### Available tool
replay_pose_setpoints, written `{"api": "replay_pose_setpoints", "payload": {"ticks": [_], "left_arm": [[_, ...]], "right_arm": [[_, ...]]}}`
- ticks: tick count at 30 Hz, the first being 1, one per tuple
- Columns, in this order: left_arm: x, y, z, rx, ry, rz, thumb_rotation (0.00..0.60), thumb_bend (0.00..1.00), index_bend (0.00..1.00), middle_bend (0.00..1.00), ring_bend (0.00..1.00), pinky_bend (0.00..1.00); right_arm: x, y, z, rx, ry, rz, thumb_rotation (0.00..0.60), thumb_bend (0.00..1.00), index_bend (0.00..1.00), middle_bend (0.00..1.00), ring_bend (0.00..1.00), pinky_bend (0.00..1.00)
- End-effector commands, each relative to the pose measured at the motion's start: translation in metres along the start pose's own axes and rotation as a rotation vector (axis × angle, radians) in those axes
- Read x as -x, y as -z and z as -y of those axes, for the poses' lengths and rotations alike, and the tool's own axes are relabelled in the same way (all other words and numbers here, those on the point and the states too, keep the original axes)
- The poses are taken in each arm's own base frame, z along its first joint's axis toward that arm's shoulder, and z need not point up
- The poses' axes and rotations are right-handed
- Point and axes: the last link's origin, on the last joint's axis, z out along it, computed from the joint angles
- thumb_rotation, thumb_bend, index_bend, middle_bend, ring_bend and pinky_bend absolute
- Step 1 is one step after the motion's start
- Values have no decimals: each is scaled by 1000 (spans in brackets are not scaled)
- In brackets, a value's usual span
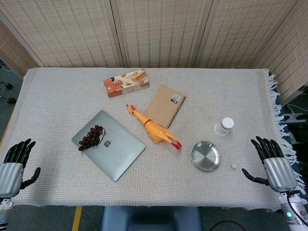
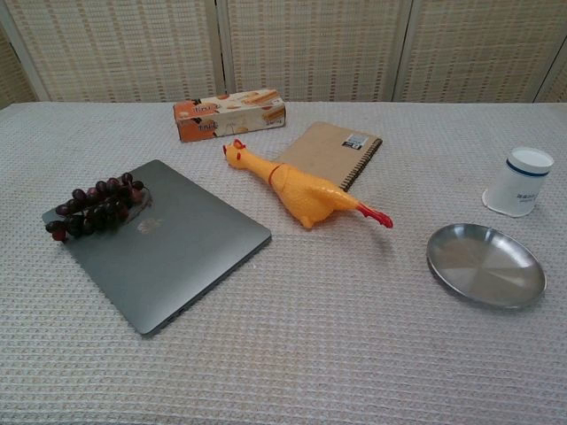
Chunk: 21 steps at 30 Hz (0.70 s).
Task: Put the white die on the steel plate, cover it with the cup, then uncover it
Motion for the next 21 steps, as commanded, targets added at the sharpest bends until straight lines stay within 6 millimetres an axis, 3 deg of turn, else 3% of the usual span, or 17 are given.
{"api": "replay_pose_setpoints", "payload": {"ticks": [1,6,8,12,17,21], "left_arm": [[0,1,-1,4,3,2,600,374,0,0,0,85],[3,0,-3,9,12,23,600,373,0,0,0,84],[3,-1,-2,10,19,28,600,374,0,0,0,85],[2,-3,-2,17,14,35,600,373,0,0,0,84],[0,-3,0,11,26,31,600,373,0,0,0,84],[0,-3,1,8,32,32,600,372,0,0,0,85]], "right_arm": [[1,1,-1,10,20,4,246,181,0,0,0,0],[10,-2,1,5,45,60,245,181,0,0,0,0],[14,-6,3,-25,129,119,251,181,0,0,0,0],[20,-17,9,-94,301,253,322,180,0,0,0,0],[31,-27,10,-117,374,302,376,180,3,0,0,0],[40,-30,6,-105,386,280,393,180,123,0,0,0]]}}
